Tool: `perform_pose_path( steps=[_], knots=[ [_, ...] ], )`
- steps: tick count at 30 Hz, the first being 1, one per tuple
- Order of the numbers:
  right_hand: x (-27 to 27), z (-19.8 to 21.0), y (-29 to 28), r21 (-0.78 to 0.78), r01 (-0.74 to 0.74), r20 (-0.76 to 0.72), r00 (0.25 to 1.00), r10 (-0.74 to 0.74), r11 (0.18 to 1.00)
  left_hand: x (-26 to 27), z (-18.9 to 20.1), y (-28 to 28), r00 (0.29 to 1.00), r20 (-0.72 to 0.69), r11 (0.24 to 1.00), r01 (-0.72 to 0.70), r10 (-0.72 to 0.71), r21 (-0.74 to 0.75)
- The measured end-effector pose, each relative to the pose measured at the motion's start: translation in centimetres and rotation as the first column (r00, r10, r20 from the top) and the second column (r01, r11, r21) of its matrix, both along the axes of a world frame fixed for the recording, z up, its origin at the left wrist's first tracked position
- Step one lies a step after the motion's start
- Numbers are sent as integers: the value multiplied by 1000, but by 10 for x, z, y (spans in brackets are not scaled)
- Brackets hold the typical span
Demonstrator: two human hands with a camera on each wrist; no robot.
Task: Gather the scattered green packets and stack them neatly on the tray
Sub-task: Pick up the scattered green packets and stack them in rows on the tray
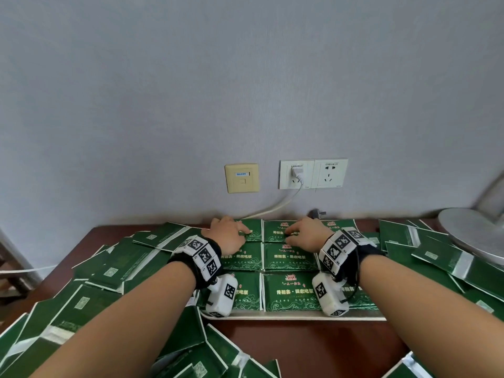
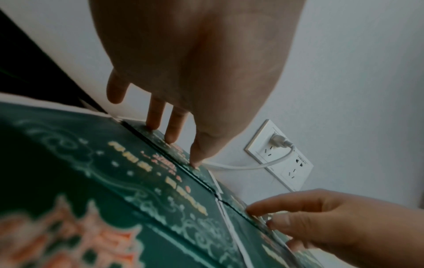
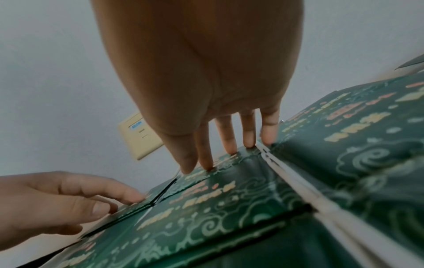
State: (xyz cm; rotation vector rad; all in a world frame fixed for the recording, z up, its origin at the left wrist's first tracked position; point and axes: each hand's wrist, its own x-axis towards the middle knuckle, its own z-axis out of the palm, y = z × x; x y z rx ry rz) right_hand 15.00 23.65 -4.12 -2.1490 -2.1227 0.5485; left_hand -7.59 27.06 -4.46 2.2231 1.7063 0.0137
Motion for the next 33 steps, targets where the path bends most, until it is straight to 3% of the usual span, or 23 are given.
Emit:
perform_pose_path(
  steps=[11,18,24,33],
  knots=[
    [-11,55,-42,199,59,-210,978,-16,978,-3,39,-32,992,128,995,-30,18,100],
    [-23,95,-98,228,64,-177,984,-23,972,-4,78,-75,963,262,992,36,-68,124],
    [-17,121,-168,258,96,-142,988,-61,961,1,104,-138,961,263,985,47,-90,164],
    [13,113,-274,198,144,-104,987,-125,969,45,107,-223,932,243,957,230,-268,175]
  ],
)
